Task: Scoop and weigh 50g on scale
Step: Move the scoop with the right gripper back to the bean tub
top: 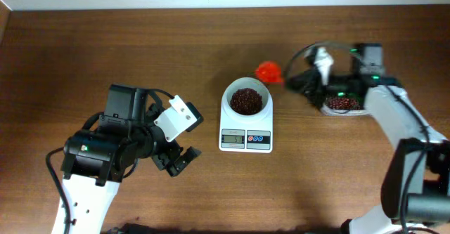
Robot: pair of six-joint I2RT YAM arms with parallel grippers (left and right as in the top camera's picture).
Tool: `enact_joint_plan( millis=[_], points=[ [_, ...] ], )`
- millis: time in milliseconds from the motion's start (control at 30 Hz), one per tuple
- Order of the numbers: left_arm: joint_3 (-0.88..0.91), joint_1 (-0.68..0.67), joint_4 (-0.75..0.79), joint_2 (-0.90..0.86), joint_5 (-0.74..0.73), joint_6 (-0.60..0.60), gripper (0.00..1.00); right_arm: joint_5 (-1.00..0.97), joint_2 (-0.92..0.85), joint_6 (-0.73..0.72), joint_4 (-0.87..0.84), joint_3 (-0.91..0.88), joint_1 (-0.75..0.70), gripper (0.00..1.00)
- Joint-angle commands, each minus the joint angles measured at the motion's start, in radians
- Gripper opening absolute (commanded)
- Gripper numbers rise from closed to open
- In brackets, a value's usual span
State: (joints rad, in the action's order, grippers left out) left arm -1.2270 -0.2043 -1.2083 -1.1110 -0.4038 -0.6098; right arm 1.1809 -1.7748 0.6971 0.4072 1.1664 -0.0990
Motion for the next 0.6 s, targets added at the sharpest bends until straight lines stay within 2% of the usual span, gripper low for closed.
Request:
enact_joint_plan(
  millis=[0,67,133,233,300,433,567],
  points=[
    [-0.016,0.005,0.002,0.000,0.000,-0.016,0.99,0.047,0.101,-0.217,-0.003,0.042,-0.135,0.04],
    [-0.016,0.004,0.002,0.000,0.000,-0.016,0.99,0.046,0.187,-0.343,0.008,0.044,-0.232,0.04],
    [-0.016,0.005,0.002,0.000,0.000,-0.016,0.99,0.029,0.274,-0.366,0.077,0.044,-0.309,0.04],
    [-0.016,0.005,0.002,0.000,0.000,-0.016,0.99,-0.203,0.395,-0.366,0.263,0.044,-0.401,0.04],
    [-0.016,0.005,0.002,0.000,0.000,-0.016,0.99,-0.389,0.441,-0.366,0.397,0.044,-0.406,0.04],
    [-0.016,0.005,0.002,0.000,0.000,-0.016,0.99,-0.440,0.431,-0.365,0.597,0.043,-0.406,0.04],
    [-0.016,0.005,0.002,0.000,0.000,-0.016,0.99,-0.627,0.429,-0.366,0.684,0.043,-0.406,0.04]
  ],
)
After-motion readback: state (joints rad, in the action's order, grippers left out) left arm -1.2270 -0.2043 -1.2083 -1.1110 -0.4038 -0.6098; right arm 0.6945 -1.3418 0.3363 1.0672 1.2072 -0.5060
